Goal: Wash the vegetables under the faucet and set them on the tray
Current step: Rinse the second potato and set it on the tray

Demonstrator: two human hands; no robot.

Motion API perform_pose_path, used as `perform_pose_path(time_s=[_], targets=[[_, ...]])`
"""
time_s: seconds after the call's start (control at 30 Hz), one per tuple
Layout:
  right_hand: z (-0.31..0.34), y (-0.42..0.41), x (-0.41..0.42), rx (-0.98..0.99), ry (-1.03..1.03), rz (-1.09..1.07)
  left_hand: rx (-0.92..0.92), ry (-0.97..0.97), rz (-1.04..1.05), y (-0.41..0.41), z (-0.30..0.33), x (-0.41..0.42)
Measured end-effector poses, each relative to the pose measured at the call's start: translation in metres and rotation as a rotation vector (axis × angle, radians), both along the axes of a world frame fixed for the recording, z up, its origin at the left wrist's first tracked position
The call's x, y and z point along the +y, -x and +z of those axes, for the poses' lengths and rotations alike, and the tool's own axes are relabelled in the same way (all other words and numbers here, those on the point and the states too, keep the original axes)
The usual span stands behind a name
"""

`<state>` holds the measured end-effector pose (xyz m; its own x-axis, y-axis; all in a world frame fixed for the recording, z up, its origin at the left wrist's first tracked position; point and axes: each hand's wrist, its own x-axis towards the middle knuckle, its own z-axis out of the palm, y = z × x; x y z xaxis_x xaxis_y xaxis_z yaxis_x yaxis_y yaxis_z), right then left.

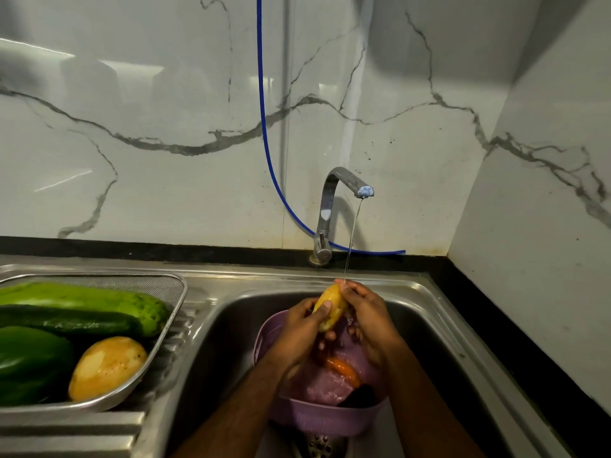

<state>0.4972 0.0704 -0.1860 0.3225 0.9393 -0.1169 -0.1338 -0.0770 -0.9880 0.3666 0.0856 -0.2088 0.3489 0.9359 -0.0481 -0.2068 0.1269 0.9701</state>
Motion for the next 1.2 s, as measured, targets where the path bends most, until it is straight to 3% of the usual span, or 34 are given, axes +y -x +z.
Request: perform_pose_path(time_s=[0.37,0.67,0.93,1.2], targets=[[-0.015,-0.009,0.008,-0.167,0.123,-0.235,0.046,-0.026,0.098,0.001,0.001,0.000],[-0.016,-0.009,0.008,-0.169,0.142,-0.213,-0.069,0.061,0.068,0.003,0.005,-0.001],[-0.010,0.000,0.004,-0.027,0.067,0.047,-0.076,0.108,0.114,0.002,0.003,0.001],[-0.018,0.000,0.011,-0.123,0.078,0.020,-0.071,0.078,0.102,0.002,0.004,-0.001]])
